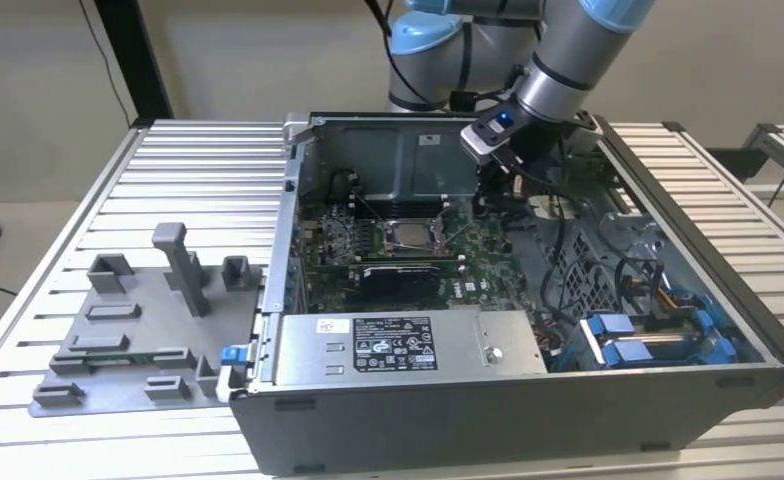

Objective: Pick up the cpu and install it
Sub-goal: 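Place the cpu into insertion slot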

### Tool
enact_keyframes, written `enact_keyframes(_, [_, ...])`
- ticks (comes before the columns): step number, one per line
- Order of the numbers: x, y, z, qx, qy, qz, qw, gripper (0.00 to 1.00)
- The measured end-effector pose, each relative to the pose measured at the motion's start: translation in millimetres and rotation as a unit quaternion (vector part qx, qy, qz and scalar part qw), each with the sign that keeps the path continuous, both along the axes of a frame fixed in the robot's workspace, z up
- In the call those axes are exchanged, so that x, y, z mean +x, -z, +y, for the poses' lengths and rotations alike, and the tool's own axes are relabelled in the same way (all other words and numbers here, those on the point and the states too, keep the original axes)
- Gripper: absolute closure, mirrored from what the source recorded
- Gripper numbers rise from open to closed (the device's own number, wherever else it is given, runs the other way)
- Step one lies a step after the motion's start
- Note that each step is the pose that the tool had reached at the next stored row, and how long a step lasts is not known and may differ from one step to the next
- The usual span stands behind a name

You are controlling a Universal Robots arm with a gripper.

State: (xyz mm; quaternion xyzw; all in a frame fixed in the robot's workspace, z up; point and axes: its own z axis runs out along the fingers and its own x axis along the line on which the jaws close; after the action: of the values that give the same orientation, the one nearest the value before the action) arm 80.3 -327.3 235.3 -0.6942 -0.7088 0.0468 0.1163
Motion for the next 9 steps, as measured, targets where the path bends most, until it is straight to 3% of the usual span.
enact_keyframes(9, [-22.8, -1.8, -0.1, 0.0093, 0.000, 0.0006, 0.99996, 1.00])
